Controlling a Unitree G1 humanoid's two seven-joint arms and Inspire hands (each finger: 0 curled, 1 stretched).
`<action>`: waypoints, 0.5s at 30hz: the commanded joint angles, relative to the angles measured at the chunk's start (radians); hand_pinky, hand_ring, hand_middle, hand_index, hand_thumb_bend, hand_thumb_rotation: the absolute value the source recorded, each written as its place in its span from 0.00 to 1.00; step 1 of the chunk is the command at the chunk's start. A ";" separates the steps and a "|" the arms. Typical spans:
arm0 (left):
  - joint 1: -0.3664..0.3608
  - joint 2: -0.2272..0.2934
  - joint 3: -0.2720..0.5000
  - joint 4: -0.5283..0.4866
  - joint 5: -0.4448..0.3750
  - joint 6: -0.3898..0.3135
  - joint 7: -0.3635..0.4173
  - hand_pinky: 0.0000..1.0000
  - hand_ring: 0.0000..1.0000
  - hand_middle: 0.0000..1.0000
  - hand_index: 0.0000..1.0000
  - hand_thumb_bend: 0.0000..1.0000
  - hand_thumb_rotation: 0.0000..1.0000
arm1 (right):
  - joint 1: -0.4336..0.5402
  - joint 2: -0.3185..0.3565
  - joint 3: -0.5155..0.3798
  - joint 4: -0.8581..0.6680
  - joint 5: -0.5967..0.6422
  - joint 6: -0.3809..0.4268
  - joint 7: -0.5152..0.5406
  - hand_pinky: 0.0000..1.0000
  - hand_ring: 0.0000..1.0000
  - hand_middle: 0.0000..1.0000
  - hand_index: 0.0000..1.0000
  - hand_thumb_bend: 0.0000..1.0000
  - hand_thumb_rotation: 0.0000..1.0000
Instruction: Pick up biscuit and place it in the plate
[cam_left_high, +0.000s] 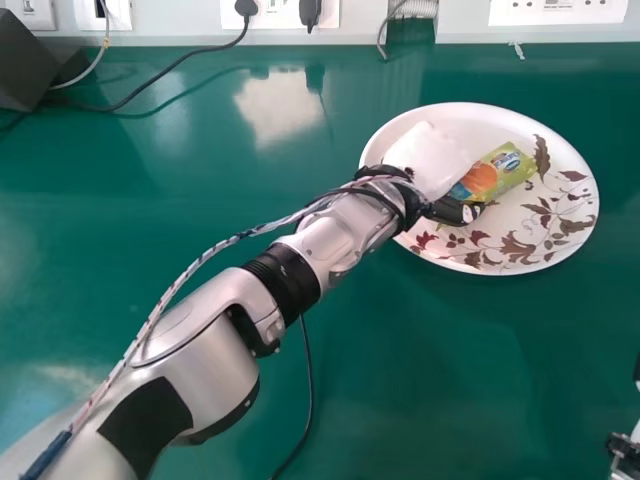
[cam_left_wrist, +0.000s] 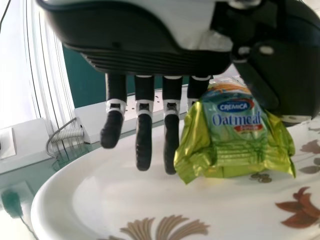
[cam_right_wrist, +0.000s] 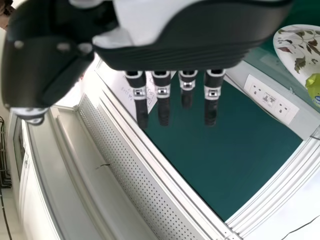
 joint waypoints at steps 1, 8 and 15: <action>0.040 -0.004 -0.020 0.029 -0.001 -0.011 -0.016 0.19 0.37 0.45 0.53 0.50 0.00 | 0.007 0.052 -0.007 0.006 -0.018 -0.013 0.000 0.80 0.92 0.90 0.86 0.95 0.35; 0.038 -0.003 -0.029 0.046 0.007 -0.013 -0.010 0.22 0.32 0.45 0.52 0.52 0.00 | -0.004 0.045 -0.022 0.033 -0.026 -0.029 0.031 0.81 0.92 0.90 0.88 0.96 0.37; 0.035 -0.010 -0.044 0.069 0.009 -0.005 -0.016 0.27 0.34 0.47 0.49 0.52 0.05 | 0.000 0.040 -0.037 0.056 -0.100 -0.057 0.038 0.88 0.94 0.90 0.76 0.93 0.37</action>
